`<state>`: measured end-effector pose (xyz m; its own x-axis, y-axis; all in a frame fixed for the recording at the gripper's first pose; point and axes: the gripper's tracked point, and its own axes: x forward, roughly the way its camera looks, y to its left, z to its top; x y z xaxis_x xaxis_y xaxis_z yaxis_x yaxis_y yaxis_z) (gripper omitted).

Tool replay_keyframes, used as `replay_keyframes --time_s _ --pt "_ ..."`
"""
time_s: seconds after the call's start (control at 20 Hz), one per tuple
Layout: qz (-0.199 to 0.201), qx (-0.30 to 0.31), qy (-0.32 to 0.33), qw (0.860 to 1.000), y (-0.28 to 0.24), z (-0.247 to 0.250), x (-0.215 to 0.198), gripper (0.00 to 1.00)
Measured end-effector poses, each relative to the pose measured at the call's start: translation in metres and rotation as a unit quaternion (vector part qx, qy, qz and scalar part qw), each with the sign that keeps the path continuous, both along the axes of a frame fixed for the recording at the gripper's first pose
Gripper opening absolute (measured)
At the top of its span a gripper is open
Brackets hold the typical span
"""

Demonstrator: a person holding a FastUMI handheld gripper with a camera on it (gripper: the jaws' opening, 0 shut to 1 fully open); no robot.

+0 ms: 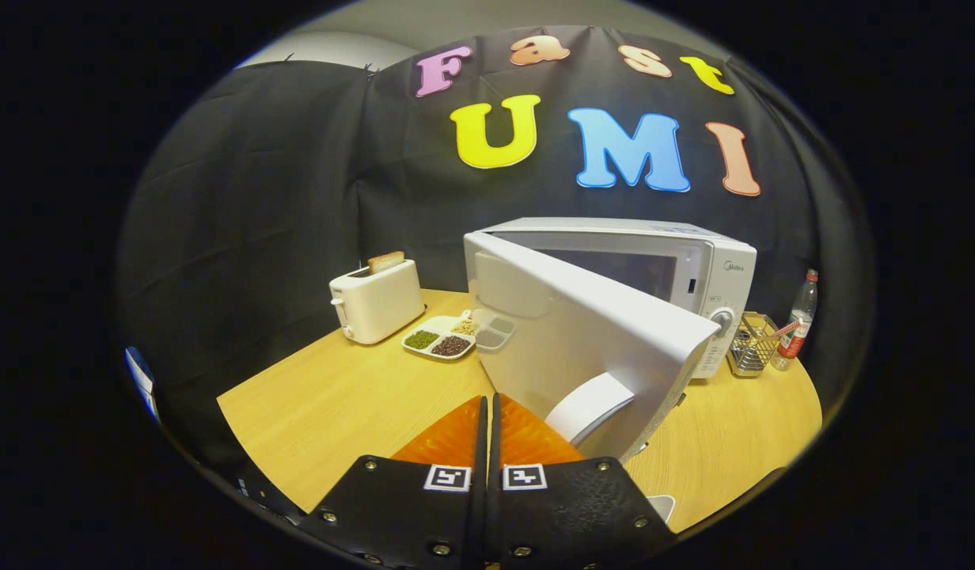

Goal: Open the microwave, put the food inside, and close the microwave door.

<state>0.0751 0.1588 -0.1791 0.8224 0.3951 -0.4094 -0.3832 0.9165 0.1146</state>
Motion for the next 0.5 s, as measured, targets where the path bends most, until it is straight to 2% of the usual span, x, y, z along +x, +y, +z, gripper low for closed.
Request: replay_keyframes --time_s 0.5 --pt "-0.061 0.005 0.007 0.998 -0.056 -0.009 0.075 0.01"
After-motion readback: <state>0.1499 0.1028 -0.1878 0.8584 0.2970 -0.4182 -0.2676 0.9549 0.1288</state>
